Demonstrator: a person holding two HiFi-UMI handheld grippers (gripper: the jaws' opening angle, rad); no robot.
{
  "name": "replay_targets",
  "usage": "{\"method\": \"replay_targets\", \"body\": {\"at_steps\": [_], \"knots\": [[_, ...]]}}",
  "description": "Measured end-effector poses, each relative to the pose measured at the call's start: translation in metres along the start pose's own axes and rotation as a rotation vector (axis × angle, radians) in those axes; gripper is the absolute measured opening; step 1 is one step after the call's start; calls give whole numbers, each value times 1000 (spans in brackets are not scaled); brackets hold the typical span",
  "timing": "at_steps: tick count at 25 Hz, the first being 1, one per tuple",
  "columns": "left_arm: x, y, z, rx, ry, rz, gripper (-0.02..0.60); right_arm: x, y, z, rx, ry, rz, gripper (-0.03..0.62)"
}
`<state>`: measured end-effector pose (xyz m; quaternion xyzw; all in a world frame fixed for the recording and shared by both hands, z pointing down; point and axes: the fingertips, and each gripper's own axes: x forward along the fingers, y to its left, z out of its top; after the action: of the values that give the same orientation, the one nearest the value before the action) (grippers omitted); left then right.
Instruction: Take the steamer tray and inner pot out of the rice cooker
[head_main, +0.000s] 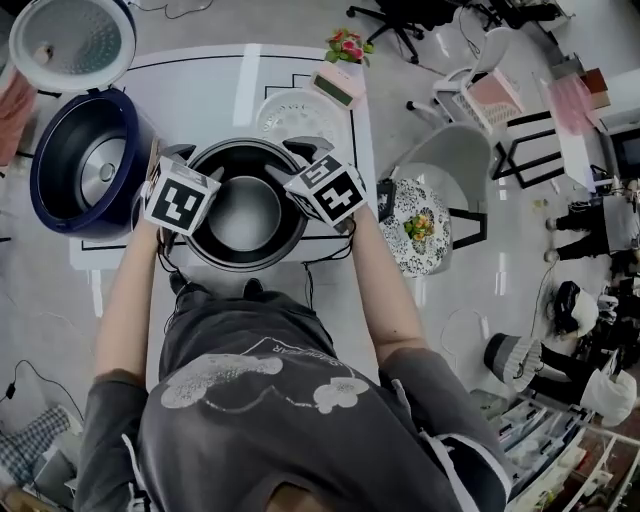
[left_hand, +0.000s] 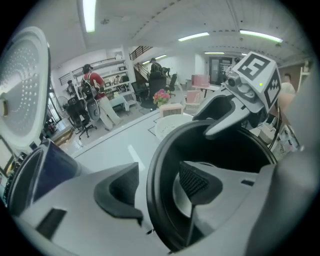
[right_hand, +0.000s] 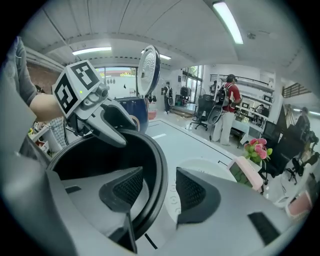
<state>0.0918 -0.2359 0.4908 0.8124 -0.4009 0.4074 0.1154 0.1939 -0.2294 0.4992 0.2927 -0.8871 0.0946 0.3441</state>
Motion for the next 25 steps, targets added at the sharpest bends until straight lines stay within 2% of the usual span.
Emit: {"method": "replay_targets", "body": {"at_steps": [3,6,11,15,17,19,22,25], "knots": [[-3,-1,-4,-29,-31,40,319,-12,-2,3,-11,-52,-43,241],[-14,-4,1,-39,-72,69,342,-32,-7,16,-11,-126,-98,247],[-47,0,29,-33,-286,187,347,-82,-17,49,40,-358,-192,245],[-82,3,24,-69,-366,244,345,-111,-10,74,50,-511,-249,238],[-101,4,14,-91,-388,276,345,-120,-3,81,44,-554,-279,186],[-117,1,-2,-111,-398,299,345,-127,5,81,58,-578,-307,90],[-141,-6,-29,-145,-405,325,345,-138,21,82,104,-616,-324,53],[-173,-11,-51,-188,-428,368,345,-144,49,85,156,-621,-285,34]]}}
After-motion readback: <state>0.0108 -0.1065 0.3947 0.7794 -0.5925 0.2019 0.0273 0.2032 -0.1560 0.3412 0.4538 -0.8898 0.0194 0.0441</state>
